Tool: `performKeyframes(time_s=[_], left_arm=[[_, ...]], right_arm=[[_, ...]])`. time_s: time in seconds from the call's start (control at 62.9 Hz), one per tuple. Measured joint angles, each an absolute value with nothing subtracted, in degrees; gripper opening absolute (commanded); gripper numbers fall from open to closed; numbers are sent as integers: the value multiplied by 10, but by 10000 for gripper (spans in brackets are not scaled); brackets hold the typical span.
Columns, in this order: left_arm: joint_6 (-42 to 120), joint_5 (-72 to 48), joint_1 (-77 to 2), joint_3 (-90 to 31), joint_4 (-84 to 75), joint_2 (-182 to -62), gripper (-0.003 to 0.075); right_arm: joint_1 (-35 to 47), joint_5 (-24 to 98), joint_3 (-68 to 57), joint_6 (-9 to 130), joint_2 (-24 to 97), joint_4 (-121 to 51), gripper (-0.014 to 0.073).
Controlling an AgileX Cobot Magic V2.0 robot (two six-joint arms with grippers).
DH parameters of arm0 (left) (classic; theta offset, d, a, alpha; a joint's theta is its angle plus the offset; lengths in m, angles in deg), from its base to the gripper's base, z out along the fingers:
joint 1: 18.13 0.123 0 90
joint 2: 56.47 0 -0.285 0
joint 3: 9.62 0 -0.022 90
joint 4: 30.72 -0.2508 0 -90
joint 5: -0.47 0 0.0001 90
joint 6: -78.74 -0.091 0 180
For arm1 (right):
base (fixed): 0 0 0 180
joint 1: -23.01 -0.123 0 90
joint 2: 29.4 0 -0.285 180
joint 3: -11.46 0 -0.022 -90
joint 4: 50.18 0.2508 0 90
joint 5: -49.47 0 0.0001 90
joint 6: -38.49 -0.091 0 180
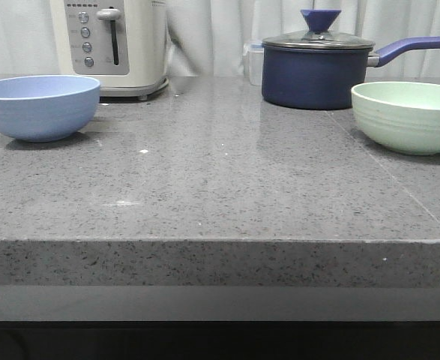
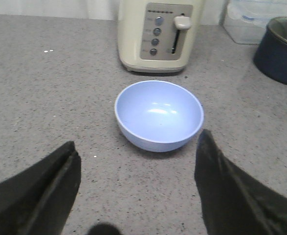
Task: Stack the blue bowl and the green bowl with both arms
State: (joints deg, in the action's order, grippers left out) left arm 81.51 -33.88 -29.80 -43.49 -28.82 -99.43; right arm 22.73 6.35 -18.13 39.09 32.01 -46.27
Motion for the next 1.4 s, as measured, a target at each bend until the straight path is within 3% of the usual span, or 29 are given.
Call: performKeyframes(time_s=[0.302, 0.461, 0.858, 1.145, 1.399], left_arm=[[815, -338, -338, -435, -288, -994, 491], [814, -338, -338, -435, -288, -994, 491], [814, -338, -338, -435, -288, -994, 491], [814, -338, -338, -435, -288, -994, 491], [814, -338, -338, -435, -288, -994, 491]], right_arm=[[260, 4, -39, 391, 453, -442, 551], [301, -20, 25, 399, 538, -402, 496], [308, -28, 77, 470, 702, -301, 456], [308, -18, 80, 486, 729, -281, 124], [308, -5, 82, 491, 729, -281, -66]])
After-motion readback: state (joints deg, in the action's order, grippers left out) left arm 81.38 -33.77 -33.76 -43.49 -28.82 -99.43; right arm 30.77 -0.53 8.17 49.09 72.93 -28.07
